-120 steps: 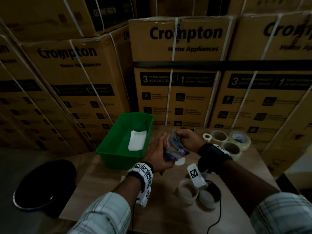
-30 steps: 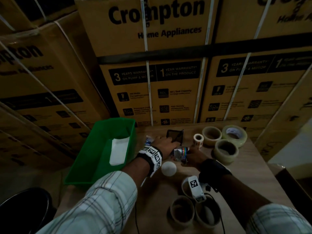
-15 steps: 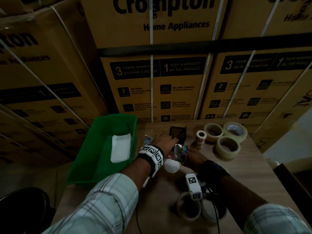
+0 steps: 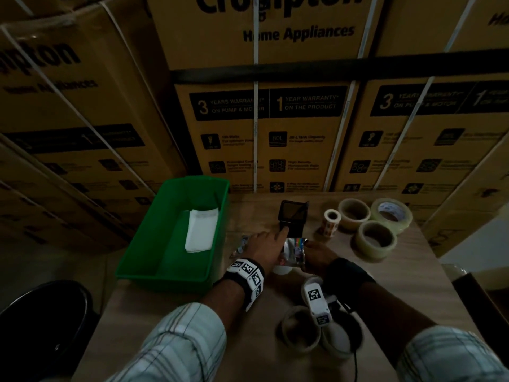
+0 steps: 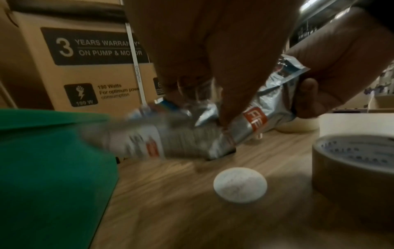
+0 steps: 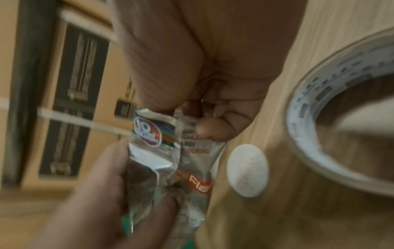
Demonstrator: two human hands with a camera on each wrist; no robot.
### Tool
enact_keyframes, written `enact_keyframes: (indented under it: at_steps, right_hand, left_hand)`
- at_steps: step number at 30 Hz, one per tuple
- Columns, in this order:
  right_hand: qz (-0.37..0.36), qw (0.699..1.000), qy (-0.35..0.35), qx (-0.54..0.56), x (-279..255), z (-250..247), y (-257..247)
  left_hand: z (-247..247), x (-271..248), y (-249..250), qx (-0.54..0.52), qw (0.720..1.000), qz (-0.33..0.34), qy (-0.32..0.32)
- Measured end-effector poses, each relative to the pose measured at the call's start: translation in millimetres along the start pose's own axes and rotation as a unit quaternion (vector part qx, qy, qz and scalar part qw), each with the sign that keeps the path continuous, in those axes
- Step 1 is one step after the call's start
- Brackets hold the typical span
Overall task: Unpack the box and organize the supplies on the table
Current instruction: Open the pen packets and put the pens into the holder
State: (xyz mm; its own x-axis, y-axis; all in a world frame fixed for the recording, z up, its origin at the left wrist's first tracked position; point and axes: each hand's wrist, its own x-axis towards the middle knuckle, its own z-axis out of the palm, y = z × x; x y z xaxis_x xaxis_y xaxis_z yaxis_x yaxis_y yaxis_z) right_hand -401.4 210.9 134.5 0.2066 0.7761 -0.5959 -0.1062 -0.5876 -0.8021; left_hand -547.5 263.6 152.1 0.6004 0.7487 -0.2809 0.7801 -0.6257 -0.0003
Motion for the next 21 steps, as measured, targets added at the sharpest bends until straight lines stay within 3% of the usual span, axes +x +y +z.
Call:
enact_keyframes:
  at_steps: [11,16,21]
  right_hand:
    - [-0.035,0.973,-0.027,-0.228,33.4,9.8,26.3]
    - [-0.099,0.94,-0.072,-0.319,21.1,15.3,12.4]
    - [-0.111,0.9,-0.046,-0.42,24.8,15.4,9.8]
  left_hand:
    - [25.8,-17.9,4.2,-0.088,0.995,-0.024,-0.035]
    - [28.5,-20.2,5.0,-0.135,0.989,-0.038,-0.041]
    - [26.1,-21.2,4.5,-0.133,0.991,0.005,0.005]
